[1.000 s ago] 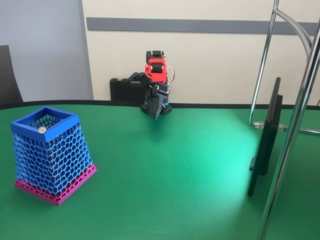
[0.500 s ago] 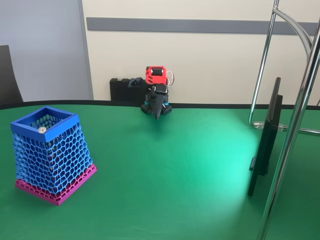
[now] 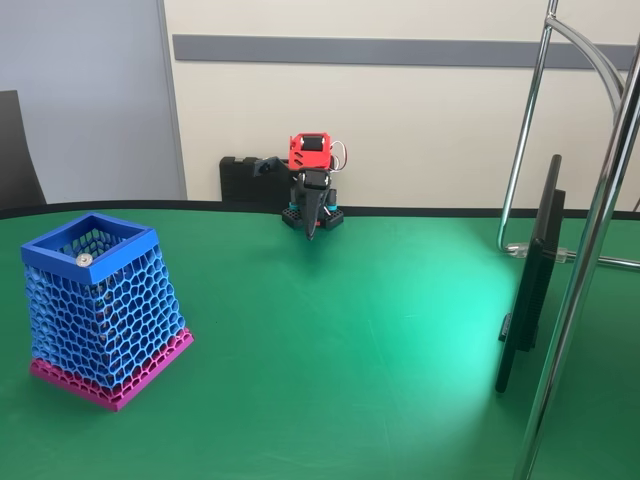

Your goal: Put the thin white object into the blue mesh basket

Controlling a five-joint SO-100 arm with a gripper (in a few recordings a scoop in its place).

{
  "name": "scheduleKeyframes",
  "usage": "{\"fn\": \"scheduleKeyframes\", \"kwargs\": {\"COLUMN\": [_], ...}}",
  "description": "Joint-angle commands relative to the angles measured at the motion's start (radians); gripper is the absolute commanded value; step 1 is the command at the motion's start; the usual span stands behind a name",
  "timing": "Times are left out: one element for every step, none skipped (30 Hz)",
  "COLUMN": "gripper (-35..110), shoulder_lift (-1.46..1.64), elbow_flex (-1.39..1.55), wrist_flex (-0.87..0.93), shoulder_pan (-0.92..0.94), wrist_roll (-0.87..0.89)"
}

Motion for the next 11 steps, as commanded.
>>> {"fn": "scheduleKeyframes", "kwargs": {"gripper": [6, 6, 7, 6, 5, 3, 2, 1, 1, 1, 1], "shoulder_lift": [0.006, 0.006, 0.006, 0.006, 0.006, 0.006, 0.006, 0.006, 0.006, 0.006, 0.006], "elbow_flex": [0.008, 0.009, 0.009, 0.009, 0.009, 0.009, 0.009, 0.009, 0.009, 0.009, 0.009], "wrist_flex": [-0.023, -0.025, -0.025, -0.025, -0.025, -0.025, -0.025, -0.025, -0.025, -0.025, -0.025], "shoulder_pan": [-0.003, -0.002, -0.002, -0.002, -0.002, -0.002, -0.002, -0.002, -0.002, -0.002, -0.002], "wrist_roll": [-0.009, -0.009, -0.009, -0.009, -0.009, -0.009, -0.009, -0.009, -0.009, -0.009, -0.011]}}
